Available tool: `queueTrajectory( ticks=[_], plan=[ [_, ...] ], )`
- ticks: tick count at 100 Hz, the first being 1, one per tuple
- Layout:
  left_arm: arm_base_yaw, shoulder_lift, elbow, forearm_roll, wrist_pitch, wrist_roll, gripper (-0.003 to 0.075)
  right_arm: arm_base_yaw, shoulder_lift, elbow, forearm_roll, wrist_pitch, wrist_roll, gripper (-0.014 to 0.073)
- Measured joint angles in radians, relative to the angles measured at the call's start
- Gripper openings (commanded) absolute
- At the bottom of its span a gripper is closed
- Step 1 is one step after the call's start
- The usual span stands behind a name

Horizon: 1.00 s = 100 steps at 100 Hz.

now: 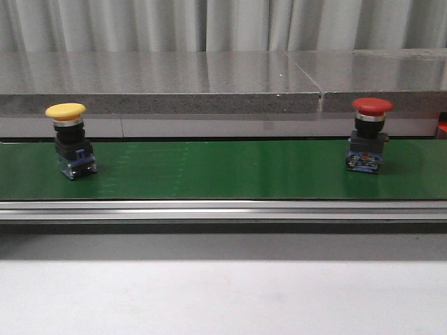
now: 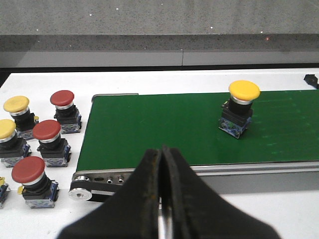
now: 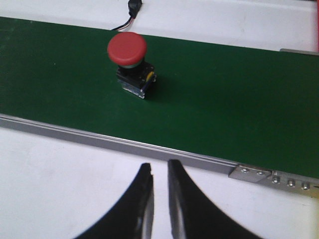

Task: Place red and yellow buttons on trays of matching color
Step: 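Lower the right gripper and grasp the red button off the belt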

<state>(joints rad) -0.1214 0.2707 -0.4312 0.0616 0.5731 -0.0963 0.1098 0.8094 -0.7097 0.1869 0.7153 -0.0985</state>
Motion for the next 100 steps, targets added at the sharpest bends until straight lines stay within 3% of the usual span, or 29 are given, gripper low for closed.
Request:
queueTrajectory(
  ticks=[14,23,32,36,43,71,100],
  plan=[
    [0.000,0.000,0.000,0.000,0.000,0.000,-0.0019,0.000,0.024,-0.001,0.000,-0.009,0.000,0.0171],
    [0.000,0.000,0.000,0.000,0.000,0.000,-0.0019,0.000,0.029,-0.001,0.000,-0.009,0.000,0.0363],
    [0.000,0.000,0.000,0.000,0.000,0.000,-0.0019,0.000,0.029,-0.001,0.000,-0.011,0.000,0.0614],
    [0.000,0.000,0.000,0.000,0.000,0.000,-0.0019,0.000,0.029,-0.001,0.000,-0.013,0.000,0.0675],
    [0.000,0.000,0.000,0.000,0.000,0.000,-0.0019,0.000,0.029,-0.001,0.000,-0.014,0.000,0.0641],
    [0.000,0.000,0.000,0.000,0.000,0.000,-0.0019,-0.006,0.065,-0.036,0.001,-0.028,0.016,0.0639],
    [0.000,0.000,0.000,0.000,0.000,0.000,-0.0019,-0.058,0.299,-0.183,0.001,-0.024,0.021,0.0639]
  ],
)
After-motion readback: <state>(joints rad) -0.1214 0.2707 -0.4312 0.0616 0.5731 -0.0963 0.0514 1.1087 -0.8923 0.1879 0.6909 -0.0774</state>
